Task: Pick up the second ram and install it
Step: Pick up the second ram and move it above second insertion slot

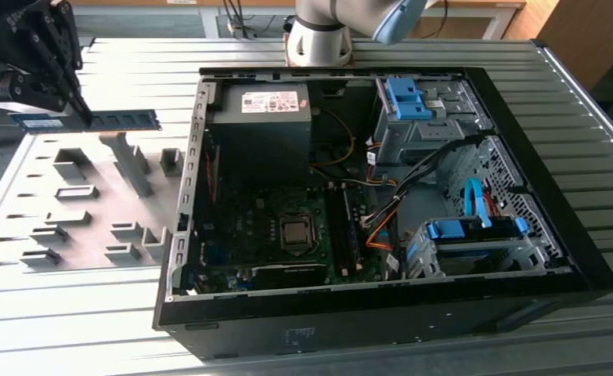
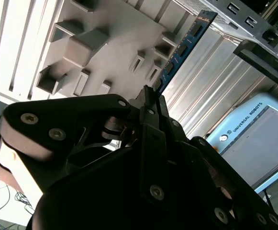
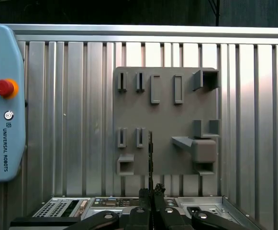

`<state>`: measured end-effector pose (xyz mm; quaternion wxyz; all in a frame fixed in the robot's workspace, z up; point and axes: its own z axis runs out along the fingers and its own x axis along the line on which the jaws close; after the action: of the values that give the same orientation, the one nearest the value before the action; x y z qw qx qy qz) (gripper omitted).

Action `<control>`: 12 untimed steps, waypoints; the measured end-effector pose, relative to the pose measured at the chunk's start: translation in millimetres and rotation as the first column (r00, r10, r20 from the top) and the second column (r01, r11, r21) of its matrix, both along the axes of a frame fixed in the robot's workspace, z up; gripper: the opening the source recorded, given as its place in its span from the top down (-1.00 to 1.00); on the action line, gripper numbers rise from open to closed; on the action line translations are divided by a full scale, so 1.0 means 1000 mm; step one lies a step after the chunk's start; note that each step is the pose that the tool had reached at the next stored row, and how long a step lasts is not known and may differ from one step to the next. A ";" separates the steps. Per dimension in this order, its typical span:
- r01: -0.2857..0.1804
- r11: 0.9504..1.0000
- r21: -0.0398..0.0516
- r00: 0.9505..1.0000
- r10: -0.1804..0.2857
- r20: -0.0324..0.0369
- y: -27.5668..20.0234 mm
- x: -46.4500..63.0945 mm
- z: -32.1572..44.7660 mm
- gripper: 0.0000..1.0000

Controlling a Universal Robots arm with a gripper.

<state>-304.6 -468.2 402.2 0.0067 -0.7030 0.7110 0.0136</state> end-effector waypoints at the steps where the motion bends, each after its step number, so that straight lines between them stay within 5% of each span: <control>1: 0.000 1.000 0.000 1.000 0.000 0.000 0.0000 0.001 0.0000 0.72; 12: 0.000 1.000 0.000 1.000 0.000 0.000 0.0000 0.010 0.0000 0.72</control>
<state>-294.8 -468.2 402.2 0.0067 -0.7030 0.7110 0.0137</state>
